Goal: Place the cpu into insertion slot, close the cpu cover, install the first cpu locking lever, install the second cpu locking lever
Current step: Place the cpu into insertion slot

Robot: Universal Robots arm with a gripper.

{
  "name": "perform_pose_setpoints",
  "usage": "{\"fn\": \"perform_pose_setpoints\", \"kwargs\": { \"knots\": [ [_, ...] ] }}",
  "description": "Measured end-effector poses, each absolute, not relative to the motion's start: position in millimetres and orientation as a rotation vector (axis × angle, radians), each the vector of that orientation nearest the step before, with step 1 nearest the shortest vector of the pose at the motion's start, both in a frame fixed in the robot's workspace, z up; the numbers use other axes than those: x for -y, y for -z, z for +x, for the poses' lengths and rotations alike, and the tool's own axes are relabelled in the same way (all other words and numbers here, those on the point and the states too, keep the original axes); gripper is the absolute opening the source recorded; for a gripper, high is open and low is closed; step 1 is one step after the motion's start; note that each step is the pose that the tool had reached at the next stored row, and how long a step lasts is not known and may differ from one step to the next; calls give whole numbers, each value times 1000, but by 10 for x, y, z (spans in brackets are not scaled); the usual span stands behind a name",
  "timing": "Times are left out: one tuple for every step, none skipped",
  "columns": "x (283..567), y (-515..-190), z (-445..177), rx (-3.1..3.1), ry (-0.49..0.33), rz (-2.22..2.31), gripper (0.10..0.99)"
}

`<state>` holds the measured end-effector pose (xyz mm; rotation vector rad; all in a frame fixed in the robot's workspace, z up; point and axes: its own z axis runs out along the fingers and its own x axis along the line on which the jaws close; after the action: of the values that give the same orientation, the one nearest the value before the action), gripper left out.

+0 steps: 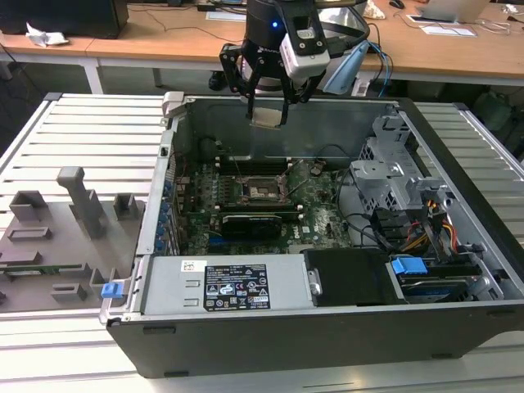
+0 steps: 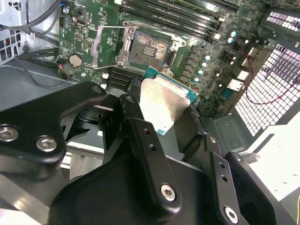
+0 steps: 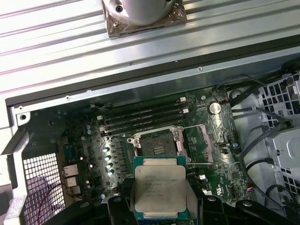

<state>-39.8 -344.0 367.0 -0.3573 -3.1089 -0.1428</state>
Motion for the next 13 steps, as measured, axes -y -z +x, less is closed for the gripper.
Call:
{"fn": "perform_pose_setpoints", "kwargs": {
  "knots": [
    [3441,-3668,-398,3109,143,-359,529],
    [3441,-3666,-398,3109,143,-361,529],
    [3441,-3663,-398,3109,143,-362,529],
    [3441,-3661,-398,3108,143,-362,529],
    [3441,-3658,-398,3108,143,-362,529],
    [3441,-3657,-398,3108,142,-363,529],
    [3441,-3654,-398,3108,143,-363,529],
    [3441,-3650,-398,3108,143,-363,529],
    [3441,-3646,-398,3108,143,-363,529],
    [3441,-3645,-398,3108,142,-363,529],
    [3441,-3645,-398,3108,142,-363,529],
    [3441,-3644,-398,3108,142,-366,529],
    [3441,-3643,-398,3107,142,-369,529]
  ]
}}
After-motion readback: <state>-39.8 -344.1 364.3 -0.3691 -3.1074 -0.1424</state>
